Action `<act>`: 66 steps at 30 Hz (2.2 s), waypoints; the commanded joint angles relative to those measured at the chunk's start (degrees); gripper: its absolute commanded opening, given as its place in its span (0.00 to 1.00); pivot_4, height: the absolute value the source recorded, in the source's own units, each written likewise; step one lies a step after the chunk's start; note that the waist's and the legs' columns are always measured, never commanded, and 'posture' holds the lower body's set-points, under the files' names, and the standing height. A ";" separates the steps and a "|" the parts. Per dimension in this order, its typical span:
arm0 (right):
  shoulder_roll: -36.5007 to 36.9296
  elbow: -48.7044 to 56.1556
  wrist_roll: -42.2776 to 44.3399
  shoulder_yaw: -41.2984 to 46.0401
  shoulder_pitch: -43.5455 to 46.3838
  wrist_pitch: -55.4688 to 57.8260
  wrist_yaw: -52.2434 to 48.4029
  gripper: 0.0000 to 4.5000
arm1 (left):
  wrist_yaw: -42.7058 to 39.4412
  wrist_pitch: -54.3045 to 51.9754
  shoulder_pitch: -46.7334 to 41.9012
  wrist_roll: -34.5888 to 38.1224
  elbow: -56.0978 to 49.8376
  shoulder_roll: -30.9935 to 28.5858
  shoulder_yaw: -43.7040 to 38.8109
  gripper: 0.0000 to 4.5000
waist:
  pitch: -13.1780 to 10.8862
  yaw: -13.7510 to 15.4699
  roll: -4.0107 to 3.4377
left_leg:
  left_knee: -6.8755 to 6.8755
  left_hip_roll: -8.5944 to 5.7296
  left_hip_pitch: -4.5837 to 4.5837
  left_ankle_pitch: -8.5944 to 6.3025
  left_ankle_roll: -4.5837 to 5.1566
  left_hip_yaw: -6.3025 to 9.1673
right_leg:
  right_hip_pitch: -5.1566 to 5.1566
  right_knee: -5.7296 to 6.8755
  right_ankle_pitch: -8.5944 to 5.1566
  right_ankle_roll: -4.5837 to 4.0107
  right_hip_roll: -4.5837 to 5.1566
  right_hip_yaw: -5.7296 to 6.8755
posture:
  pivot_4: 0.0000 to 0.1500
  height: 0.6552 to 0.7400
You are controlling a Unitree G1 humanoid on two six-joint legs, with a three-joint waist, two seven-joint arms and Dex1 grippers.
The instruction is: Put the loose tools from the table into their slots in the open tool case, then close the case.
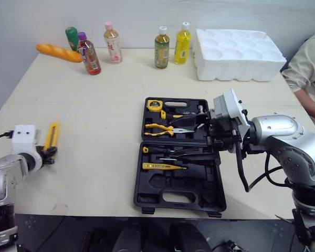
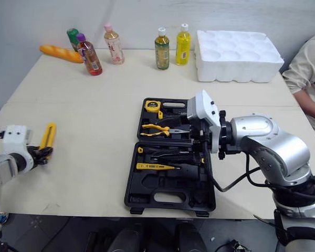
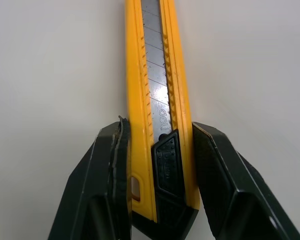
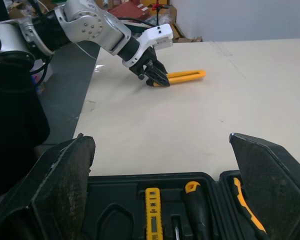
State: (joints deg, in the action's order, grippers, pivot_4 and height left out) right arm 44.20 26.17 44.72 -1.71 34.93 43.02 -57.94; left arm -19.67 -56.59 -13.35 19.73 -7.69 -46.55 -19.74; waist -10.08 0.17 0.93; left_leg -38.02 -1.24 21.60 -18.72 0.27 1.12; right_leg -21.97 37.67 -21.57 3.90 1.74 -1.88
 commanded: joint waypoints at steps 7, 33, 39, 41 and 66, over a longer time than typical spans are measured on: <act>10.40 6.99 3.94 11.66 -14.72 4.17 -0.84 1.00 | -29.94 6.17 -17.27 7.90 -15.17 -9.65 20.87 0.30 | -0.01 -0.30 -0.14 | 0.03 -0.04 0.17 -0.04 0.07 -0.03 | -0.01 -0.10 0.00 0.00 0.02 0.00 | 1.00 1.00; 14.62 23.02 14.29 36.47 -50.04 12.37 7.91 1.00 | -40.49 1.71 -33.52 -3.81 -13.49 7.44 55.87 0.30 | -0.06 -0.04 -0.12 | -0.82 0.01 0.66 0.07 0.17 -0.05 | -0.45 0.54 0.03 0.07 -0.23 -0.17 | 1.00 1.00; 15.34 22.04 13.92 36.31 -50.33 11.85 8.36 1.00 | -39.78 3.70 -32.62 -6.38 -12.55 8.98 57.94 0.30 | -0.05 0.10 -0.12 | -0.90 0.01 0.62 0.07 0.18 -0.05 | -0.42 0.59 0.03 0.07 -0.23 -0.17 | 1.00 1.00; 15.33 21.97 13.89 36.19 -50.37 11.79 8.56 1.00 | -40.04 4.05 -32.36 -7.05 -12.58 8.64 58.33 0.30 | -0.05 0.14 -0.12 | -0.92 0.01 0.63 0.07 0.19 -0.05 | -0.41 0.61 0.03 0.07 -0.22 -0.17 | 1.00 1.00; 15.17 21.23 14.11 33.62 -48.63 10.81 8.80 1.00 | -48.92 42.31 -17.91 -3.05 1.57 16.60 42.24 0.05 | -0.03 0.28 -0.15 | -1.06 0.01 0.62 0.04 0.23 -0.07 | -0.40 0.67 0.04 0.09 -0.22 -0.16 | 1.00 1.00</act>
State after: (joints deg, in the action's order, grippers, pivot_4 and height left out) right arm 58.83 46.51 58.53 31.77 -13.84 54.91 -49.20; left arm -69.43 -16.44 -31.55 17.28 -6.43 -30.67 23.76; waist -10.11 0.45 0.78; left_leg -39.08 -1.23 22.22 -18.68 0.50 1.05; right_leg -22.38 38.33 -21.53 3.99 1.52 -2.04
